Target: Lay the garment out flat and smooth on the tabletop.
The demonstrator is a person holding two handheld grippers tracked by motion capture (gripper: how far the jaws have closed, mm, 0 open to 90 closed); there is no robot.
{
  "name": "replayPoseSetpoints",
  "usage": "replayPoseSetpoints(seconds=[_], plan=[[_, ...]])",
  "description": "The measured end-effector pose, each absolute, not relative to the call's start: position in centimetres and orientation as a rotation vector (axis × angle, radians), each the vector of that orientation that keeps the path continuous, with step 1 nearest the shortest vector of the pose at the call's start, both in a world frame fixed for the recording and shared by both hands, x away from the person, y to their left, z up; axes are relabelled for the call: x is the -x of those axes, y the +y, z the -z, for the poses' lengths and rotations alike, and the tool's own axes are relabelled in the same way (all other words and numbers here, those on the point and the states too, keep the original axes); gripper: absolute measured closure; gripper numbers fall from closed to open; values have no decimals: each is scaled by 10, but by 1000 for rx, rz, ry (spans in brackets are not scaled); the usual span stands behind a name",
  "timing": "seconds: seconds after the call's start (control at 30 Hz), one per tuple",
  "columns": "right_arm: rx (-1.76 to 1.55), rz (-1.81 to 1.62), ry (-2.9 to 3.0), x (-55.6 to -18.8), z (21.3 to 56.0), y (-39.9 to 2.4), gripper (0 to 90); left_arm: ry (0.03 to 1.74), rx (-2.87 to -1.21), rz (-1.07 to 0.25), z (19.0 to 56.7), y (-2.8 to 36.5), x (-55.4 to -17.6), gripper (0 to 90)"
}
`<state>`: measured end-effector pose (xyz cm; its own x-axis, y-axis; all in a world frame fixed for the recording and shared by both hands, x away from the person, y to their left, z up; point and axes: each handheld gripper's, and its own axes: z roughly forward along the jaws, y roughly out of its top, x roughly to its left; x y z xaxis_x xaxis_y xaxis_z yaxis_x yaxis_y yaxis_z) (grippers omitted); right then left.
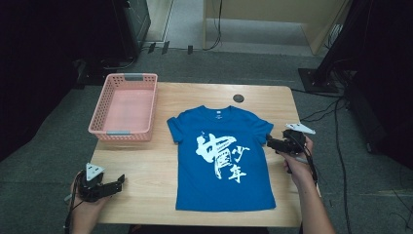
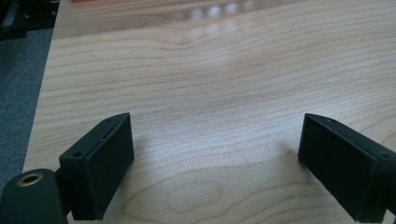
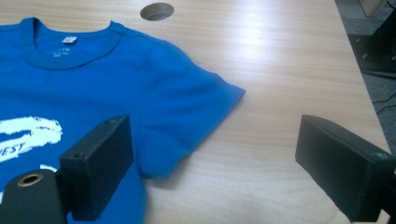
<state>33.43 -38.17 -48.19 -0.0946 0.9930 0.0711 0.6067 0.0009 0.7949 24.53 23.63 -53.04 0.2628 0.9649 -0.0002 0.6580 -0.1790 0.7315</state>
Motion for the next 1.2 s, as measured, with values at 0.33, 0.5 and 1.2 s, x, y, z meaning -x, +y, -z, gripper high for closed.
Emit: replayPoseSetpoints(seconds=[0.33, 0.5, 1.2], plan=[[-1662, -941, 1731, -311, 481, -396, 115, 1463, -1921, -636, 530, 236, -245, 107], [-1669, -932, 1720, -298, 483, -403, 115, 1462, -1921, -636, 530, 236, -245, 107], [-1742, -908, 1659, -247, 499, -436, 115, 1462, -1920, -636, 530, 236, -245, 107]])
